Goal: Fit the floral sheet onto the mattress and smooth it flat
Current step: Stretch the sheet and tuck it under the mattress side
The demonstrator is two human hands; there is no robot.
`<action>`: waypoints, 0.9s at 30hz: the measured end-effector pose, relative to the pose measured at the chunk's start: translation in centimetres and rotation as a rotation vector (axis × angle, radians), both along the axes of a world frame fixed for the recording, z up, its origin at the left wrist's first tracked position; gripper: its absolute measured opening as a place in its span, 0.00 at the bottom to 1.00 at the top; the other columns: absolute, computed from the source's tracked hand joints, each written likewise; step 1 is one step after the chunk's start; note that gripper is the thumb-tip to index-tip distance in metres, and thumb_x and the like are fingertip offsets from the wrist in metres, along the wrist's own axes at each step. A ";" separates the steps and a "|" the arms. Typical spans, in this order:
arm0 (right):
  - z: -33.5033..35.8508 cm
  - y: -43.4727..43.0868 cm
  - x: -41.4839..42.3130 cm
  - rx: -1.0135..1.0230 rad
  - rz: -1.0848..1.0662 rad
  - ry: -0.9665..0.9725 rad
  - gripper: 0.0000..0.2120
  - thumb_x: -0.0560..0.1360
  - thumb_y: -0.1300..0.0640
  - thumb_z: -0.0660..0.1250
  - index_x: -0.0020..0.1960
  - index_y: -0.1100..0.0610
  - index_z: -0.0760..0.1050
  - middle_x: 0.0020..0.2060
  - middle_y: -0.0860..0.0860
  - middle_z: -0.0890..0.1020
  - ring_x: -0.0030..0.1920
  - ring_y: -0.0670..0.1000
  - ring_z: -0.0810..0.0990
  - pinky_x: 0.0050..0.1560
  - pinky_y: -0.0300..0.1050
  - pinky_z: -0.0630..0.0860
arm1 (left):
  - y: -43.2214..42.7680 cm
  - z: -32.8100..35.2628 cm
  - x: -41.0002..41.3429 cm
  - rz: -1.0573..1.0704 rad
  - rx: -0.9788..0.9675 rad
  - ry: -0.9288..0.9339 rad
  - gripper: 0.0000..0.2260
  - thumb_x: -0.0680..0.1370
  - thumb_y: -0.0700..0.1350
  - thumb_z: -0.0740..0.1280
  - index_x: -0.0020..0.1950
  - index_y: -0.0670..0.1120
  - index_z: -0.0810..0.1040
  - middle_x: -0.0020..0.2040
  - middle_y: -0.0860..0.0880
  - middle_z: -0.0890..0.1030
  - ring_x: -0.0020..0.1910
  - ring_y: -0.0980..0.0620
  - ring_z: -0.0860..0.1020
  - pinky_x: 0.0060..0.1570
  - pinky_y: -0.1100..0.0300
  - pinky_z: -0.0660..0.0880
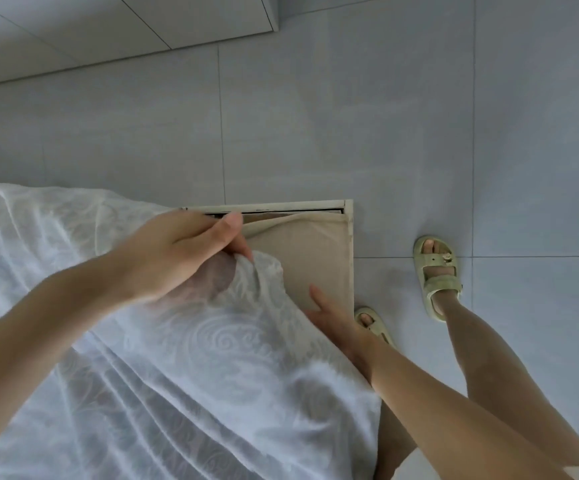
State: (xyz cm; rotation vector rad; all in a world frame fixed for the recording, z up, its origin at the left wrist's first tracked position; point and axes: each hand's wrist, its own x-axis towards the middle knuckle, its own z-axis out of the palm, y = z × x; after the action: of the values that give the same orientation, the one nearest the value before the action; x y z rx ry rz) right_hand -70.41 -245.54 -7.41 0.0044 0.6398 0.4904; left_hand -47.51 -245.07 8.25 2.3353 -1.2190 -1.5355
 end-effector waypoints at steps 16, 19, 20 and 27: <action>-1.5 -6.1 -3.5 -0.974 -0.230 0.538 0.23 0.80 0.41 0.50 0.59 0.54 0.77 0.58 0.52 0.81 0.59 0.48 0.78 0.65 0.47 0.72 | -9.8 -13.5 -2.9 -0.059 0.189 -0.070 0.21 0.82 0.56 0.51 0.42 0.49 0.80 0.48 0.48 0.79 0.49 0.50 0.75 0.51 0.60 0.63; -0.7 -4.5 -3.1 -0.520 -0.182 0.298 0.30 0.77 0.34 0.47 0.64 0.51 0.74 0.61 0.48 0.79 0.62 0.47 0.77 0.67 0.46 0.70 | -10.3 -13.5 -2.7 -0.021 0.245 -0.008 0.23 0.82 0.54 0.52 0.36 0.48 0.80 0.39 0.48 0.81 0.40 0.50 0.76 0.45 0.59 0.66; -0.6 -4.2 -3.1 -0.413 -0.174 0.238 0.32 0.76 0.32 0.46 0.64 0.51 0.74 0.61 0.48 0.79 0.62 0.47 0.77 0.66 0.46 0.70 | -10.3 -13.3 -2.4 0.025 0.268 0.028 0.24 0.82 0.53 0.52 0.35 0.47 0.79 0.36 0.48 0.80 0.37 0.51 0.75 0.42 0.59 0.67; -4.2 -4.7 -2.0 -0.140 -0.151 0.237 0.37 0.75 0.28 0.42 0.68 0.51 0.70 0.63 0.53 0.77 0.63 0.51 0.76 0.64 0.47 0.71 | -10.9 -14.1 -2.1 0.074 0.382 0.069 0.22 0.81 0.55 0.54 0.37 0.48 0.82 0.41 0.48 0.83 0.41 0.50 0.78 0.47 0.58 0.68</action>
State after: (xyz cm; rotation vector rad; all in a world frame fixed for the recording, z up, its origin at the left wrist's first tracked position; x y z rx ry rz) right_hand -72.42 -250.22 -11.64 -0.0219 0.8985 0.3001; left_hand -49.64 -255.96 -5.84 2.4849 -0.8747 -1.9489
